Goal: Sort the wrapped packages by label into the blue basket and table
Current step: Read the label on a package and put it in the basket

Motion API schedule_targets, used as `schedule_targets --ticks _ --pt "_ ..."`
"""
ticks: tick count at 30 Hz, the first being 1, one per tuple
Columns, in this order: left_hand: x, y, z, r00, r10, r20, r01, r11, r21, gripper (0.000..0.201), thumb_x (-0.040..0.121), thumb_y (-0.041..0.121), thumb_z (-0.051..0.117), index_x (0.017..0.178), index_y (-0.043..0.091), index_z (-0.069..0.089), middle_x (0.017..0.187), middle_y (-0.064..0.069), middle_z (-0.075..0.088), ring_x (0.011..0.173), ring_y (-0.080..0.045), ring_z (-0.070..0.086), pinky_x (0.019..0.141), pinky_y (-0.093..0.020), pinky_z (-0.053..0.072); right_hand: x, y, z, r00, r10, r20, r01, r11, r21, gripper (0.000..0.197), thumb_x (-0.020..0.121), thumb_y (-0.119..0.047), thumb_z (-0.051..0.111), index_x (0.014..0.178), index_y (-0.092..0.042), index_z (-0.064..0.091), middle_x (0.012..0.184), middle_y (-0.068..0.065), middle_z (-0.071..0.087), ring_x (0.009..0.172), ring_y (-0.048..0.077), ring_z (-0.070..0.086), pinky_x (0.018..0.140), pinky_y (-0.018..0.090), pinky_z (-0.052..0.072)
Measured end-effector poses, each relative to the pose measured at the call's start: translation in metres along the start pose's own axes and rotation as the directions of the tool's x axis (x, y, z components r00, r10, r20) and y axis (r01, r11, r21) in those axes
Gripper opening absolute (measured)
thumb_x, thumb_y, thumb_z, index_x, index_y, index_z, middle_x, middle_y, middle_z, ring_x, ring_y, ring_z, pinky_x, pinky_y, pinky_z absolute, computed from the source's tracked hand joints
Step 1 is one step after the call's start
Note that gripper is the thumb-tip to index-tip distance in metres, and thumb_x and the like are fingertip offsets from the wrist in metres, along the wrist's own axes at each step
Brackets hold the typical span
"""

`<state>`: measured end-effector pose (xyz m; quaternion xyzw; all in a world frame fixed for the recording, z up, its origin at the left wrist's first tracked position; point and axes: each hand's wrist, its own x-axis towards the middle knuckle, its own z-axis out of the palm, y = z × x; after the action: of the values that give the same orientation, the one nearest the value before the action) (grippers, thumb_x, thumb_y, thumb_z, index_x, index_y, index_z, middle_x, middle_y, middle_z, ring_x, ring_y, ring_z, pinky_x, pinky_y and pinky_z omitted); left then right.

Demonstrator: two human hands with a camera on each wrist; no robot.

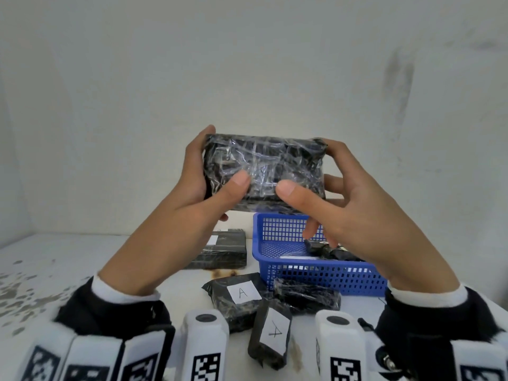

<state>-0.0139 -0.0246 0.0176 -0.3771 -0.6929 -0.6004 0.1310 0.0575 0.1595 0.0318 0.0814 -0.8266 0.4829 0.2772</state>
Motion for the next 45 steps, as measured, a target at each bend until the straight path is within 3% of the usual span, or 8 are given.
schedule_targets --ticks 8,15,22,26,30,35,40,45 --pt "-0.001 0.003 0.006 0.999 -0.012 -0.049 0.013 1.0 0.012 0.063 0.082 0.056 0.061 0.134 0.044 0.026 0.101 0.027 0.068 0.092 0.003 0.067 0.094 -0.038 0.049 0.003 0.004 0.005 0.998 -0.03 -0.051 0.026 0.997 -0.072 0.063 0.058 -0.073 0.066 0.115 -0.054 0.045 0.096 -0.012 0.074 0.059 0.012 0.062 0.077 0.034 0.058" --pt "0.003 -0.001 0.004 0.996 -0.043 -0.077 0.04 0.999 -0.035 0.048 0.078 0.057 0.052 0.121 0.044 0.034 0.098 0.022 0.07 0.095 -0.015 0.069 0.093 -0.049 0.052 0.002 -0.001 0.007 0.998 -0.012 -0.069 0.013 1.0 0.008 0.043 0.07 -0.066 0.061 0.108 -0.049 0.053 0.091 -0.004 0.076 0.048 0.015 0.062 0.048 0.012 0.044" --pt "0.003 -0.002 0.003 0.992 -0.084 -0.094 0.082 0.996 -0.025 0.052 0.071 0.074 0.054 0.112 0.045 0.04 0.1 -0.01 0.07 0.09 -0.025 0.069 0.087 -0.05 0.055 0.004 0.0 0.007 0.998 0.002 -0.068 -0.002 1.0 -0.006 0.039 0.072 -0.067 0.055 0.105 -0.046 0.055 0.093 -0.005 0.074 0.043 0.015 0.064 0.049 0.011 0.043" --pt "0.003 0.0 0.004 0.987 -0.122 -0.108 0.12 0.992 -0.024 0.045 0.076 0.069 0.057 0.107 0.041 0.042 0.076 0.012 0.072 0.077 -0.013 0.07 0.084 -0.046 0.056 0.003 0.0 0.009 0.996 -0.013 -0.09 0.013 1.0 -0.008 0.036 0.072 -0.068 0.056 0.098 -0.043 0.056 0.087 -0.007 0.068 0.042 0.017 0.064 0.047 0.011 0.043" --pt "0.002 0.002 0.005 0.984 -0.134 -0.114 0.132 0.991 -0.021 0.048 0.074 0.07 0.053 0.108 0.038 0.041 0.07 0.01 0.069 0.071 -0.013 0.068 0.074 -0.036 0.055 0.003 0.001 0.012 0.995 -0.032 -0.095 0.028 0.999 -0.041 0.036 0.073 -0.067 0.058 0.098 -0.043 0.053 0.086 -0.003 0.067 0.048 0.019 0.067 0.044 0.012 0.042" --pt "0.002 0.001 0.006 0.982 -0.145 -0.118 0.144 0.989 -0.014 0.06 0.073 0.074 0.059 0.119 0.042 0.037 0.082 0.02 0.071 0.078 0.0 0.067 0.084 -0.036 0.049 0.005 0.006 0.014 0.993 -0.068 -0.101 0.061 0.996 -0.072 0.042 0.071 -0.069 0.062 0.103 -0.044 0.05 0.096 -0.007 0.07 0.072 0.01 0.07 0.076 0.037 0.06" --pt "0.001 0.0 0.005 0.977 -0.204 -0.069 0.201 0.978 -0.05 0.096 0.051 0.068 0.072 0.136 0.042 0.034 0.132 0.017 0.057 0.095 -0.007 0.069 0.087 -0.044 0.056 0.005 0.007 0.007 0.994 -0.059 -0.09 0.06 0.998 0.011 0.076 0.058 -0.069 0.066 0.127 -0.06 0.035 0.115 -0.015 0.067 0.07 0.003 0.071 0.075 0.025 0.052" --pt "0.001 0.001 -0.001 0.992 -0.113 -0.057 0.107 0.99 -0.097 0.086 0.056 0.053 0.076 0.134 0.042 0.04 0.13 0.009 0.059 0.099 -0.013 0.07 0.086 -0.039 0.058 0.005 0.008 0.003 0.996 -0.078 -0.039 0.078 0.997 0.011 0.063 0.068 -0.069 0.062 0.129 -0.06 0.048 0.121 -0.018 0.067 0.088 0.014 0.075 0.095 0.035 0.054"
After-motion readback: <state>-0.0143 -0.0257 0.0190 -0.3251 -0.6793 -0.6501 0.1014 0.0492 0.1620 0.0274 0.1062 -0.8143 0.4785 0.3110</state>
